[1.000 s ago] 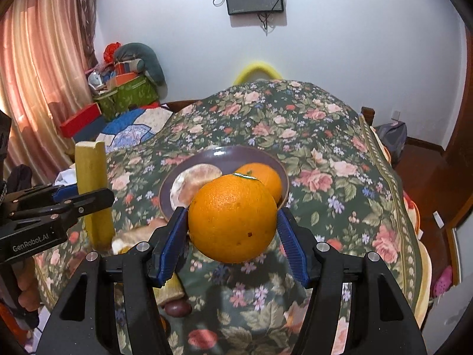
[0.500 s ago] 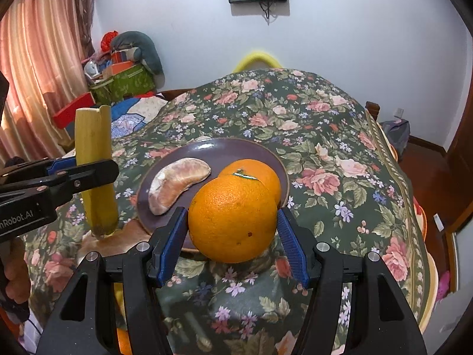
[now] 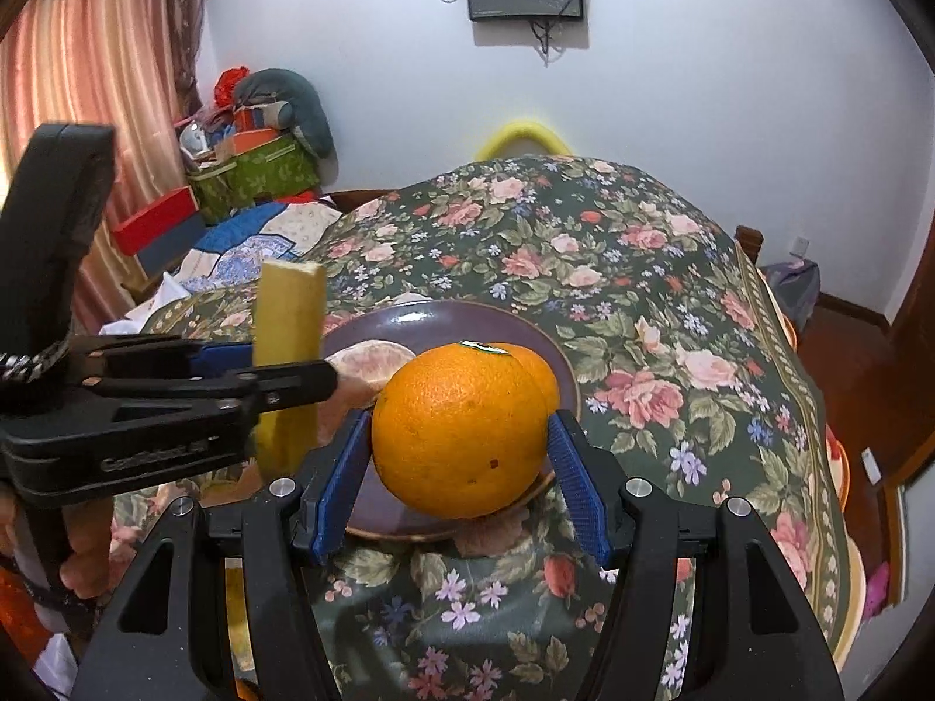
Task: Organize fruits
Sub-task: 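Lower the banana and orange onto the purple plate and open both tools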
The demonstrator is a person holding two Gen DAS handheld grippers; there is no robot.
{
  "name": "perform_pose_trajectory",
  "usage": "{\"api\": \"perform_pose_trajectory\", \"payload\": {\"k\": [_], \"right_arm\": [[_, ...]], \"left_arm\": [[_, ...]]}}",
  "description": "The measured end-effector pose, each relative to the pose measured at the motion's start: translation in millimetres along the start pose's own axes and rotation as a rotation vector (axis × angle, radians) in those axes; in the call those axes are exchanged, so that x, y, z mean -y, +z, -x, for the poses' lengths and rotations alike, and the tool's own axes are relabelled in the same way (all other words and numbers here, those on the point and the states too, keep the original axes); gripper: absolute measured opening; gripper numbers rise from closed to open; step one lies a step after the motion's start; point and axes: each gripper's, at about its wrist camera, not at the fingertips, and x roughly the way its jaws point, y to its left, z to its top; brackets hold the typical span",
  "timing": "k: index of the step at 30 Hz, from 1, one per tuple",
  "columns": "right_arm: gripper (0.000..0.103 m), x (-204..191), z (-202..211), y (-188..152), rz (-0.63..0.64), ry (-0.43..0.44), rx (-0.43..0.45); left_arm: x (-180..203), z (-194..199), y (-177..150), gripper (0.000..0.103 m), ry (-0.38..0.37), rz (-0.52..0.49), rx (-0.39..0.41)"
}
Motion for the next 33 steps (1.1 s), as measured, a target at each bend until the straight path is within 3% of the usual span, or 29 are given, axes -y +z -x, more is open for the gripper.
{"api": "perform_pose_trajectory", "payload": {"k": [10, 16, 33], "right_arm": [[0.059, -1.1, -8.5, -6.9, -0.007, 0.040, -0.036], [0.058, -1.1, -29.8, -12.6, -0.019, 0.043, -0.108], [0.060, -0.7, -32.8, -8.0, -0.013, 0.055, -0.113]], "left_arm": [[0.2, -14.0, 5.3, 0.037, -0.002, -0.005, -0.041], [-4.6, -14.5, 5.9, 0.037, -0.020, 0.008, -0.053], [-14.5, -17.5, 8.1, 0.037, -0.019, 0.034, -0.054]]}}
